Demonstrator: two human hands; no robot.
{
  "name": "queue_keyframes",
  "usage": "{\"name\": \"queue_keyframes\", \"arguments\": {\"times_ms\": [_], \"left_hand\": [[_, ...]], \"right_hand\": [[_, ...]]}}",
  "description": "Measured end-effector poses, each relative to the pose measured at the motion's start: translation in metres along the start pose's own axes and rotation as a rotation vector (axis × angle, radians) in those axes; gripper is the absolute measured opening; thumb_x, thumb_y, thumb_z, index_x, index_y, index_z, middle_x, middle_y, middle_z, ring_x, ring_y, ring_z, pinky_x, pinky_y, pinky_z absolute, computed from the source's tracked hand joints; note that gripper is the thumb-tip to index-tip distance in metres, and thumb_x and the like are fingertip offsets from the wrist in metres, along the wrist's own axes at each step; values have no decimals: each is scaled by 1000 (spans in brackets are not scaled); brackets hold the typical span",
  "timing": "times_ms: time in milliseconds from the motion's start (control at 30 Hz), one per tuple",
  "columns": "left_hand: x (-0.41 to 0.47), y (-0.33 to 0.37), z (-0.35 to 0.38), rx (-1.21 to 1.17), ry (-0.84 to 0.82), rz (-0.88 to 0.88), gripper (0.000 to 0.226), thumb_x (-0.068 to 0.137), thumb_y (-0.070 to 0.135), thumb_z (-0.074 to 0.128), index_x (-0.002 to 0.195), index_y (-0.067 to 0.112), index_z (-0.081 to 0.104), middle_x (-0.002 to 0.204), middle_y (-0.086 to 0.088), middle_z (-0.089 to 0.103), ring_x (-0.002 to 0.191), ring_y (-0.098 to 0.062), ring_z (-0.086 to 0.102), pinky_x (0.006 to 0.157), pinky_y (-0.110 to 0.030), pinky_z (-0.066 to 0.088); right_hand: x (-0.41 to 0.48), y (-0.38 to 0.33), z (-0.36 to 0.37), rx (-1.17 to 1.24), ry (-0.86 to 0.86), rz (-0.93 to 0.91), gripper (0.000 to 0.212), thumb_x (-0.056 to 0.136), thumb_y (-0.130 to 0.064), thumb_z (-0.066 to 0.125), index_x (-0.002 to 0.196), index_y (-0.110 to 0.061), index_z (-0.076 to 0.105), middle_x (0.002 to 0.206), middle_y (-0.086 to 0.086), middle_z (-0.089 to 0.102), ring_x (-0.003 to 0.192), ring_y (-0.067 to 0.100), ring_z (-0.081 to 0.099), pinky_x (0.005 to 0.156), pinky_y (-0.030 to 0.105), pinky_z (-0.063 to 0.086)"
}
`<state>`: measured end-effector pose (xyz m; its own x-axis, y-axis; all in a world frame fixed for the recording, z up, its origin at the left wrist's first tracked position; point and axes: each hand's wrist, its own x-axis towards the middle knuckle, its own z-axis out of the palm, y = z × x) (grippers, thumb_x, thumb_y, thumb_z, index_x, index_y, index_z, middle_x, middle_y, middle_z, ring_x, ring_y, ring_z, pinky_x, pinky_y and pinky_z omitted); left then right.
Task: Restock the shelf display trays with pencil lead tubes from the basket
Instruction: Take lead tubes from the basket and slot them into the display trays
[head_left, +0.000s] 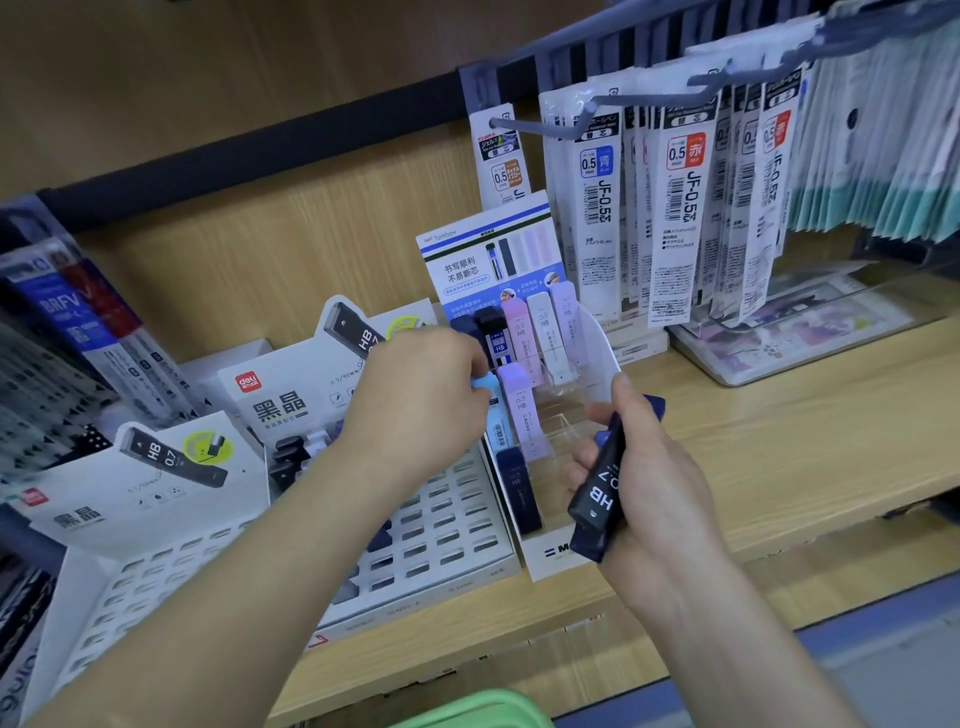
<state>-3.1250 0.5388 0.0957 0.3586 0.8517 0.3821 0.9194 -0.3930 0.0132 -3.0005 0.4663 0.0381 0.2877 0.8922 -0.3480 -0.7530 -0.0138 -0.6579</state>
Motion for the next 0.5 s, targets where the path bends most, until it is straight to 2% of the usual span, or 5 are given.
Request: {"name": "queue_keyframes", "arguments": {"times_ms": [133,267,433,500], "left_hand": [[-10,-2,1,-86,21,-3,24,87,26,64,110,23,70,96,6,67,91,-17,59,78,-27,45],[-19,-8,5,-177,75,-8,25,88,28,65,112,23,71,100,7,68,87,-15,60,82,-32,48],[-23,-12,13,-238,165,34,21,85,24,69,105,20,74,95,3,67,79,-13,52,78,-29,48],[-22,-13,15,-253,178,28,21,83,27,71,103,20,75,94,4,66,79,-10,49,78,-26,45]], "right_hand": [[-1,2,1,-25,15,27,37,87,-50,66,94,-14,66,55,-3,51,45,11,47,44,23,41],[-1,4,2,7,6,49,37,91,-47,62,100,-11,64,55,-1,51,40,11,47,38,20,41],[-2,0,1,106,18,152,33,90,-46,63,90,-13,59,58,2,52,43,16,53,40,22,44],[-3,-1,1,153,-1,197,29,89,-39,65,87,-11,57,62,5,54,46,18,58,42,25,49]]}}
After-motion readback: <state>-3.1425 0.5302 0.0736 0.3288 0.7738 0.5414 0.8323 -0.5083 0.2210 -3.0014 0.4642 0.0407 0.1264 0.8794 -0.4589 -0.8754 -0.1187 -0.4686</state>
